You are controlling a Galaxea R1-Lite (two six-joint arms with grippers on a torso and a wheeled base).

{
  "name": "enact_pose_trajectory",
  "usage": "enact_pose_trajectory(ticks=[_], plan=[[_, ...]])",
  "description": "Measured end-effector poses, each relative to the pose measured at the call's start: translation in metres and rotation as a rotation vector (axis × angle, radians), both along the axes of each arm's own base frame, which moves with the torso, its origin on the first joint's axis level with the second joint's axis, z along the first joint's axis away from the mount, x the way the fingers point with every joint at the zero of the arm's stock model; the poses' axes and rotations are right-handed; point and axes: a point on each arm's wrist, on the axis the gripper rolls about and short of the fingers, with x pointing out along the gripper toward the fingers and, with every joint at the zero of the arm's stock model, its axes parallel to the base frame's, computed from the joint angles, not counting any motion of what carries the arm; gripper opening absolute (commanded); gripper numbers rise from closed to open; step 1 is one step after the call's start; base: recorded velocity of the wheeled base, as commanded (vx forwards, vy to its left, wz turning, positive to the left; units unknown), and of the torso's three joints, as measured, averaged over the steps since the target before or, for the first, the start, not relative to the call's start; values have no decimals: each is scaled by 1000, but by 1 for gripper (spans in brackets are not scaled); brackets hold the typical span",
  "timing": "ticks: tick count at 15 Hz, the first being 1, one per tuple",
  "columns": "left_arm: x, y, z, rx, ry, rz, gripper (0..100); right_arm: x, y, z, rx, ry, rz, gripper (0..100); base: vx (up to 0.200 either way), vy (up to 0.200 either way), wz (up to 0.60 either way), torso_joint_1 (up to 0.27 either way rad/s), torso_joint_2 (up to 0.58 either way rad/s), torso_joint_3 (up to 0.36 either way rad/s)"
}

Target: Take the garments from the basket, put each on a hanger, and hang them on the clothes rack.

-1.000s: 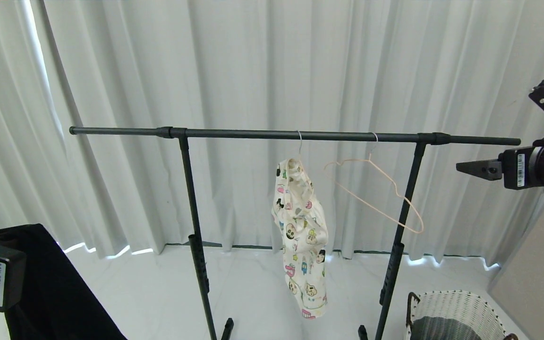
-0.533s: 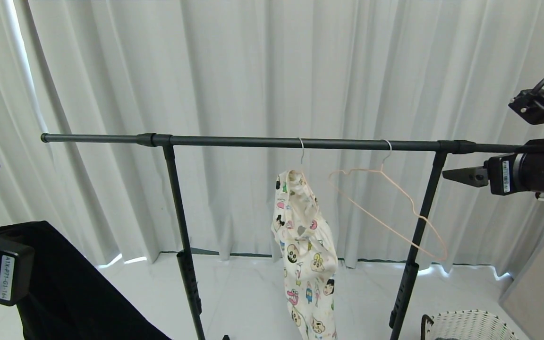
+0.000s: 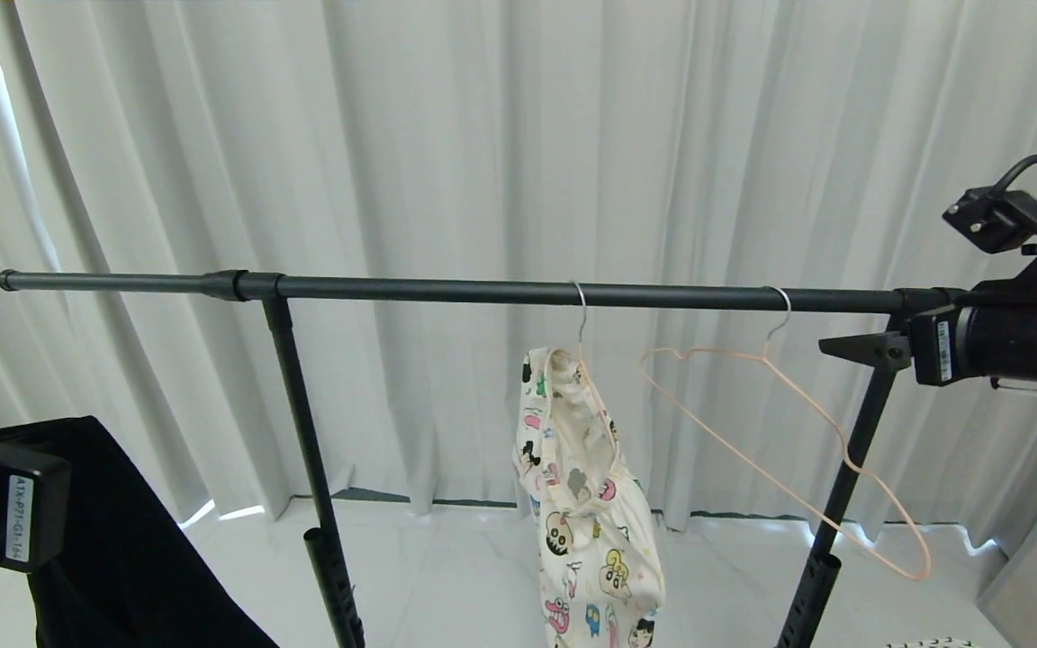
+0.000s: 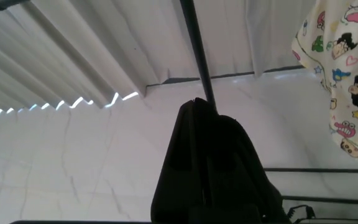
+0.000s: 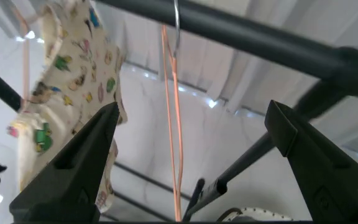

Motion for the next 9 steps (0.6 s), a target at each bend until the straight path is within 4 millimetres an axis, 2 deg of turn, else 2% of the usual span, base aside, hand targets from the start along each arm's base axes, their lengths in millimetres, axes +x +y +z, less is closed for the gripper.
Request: enact_pose_trajectory(ticks=[3,9], plan=[[4,0,6,-48,-60,24,0,5,2,-23,-3,26,14,100,0,0,0,0,0,0],[6,3,5,-99,-69,74,0,29,9,-69,-28,119,104,100,0,0,0,0,0,0]])
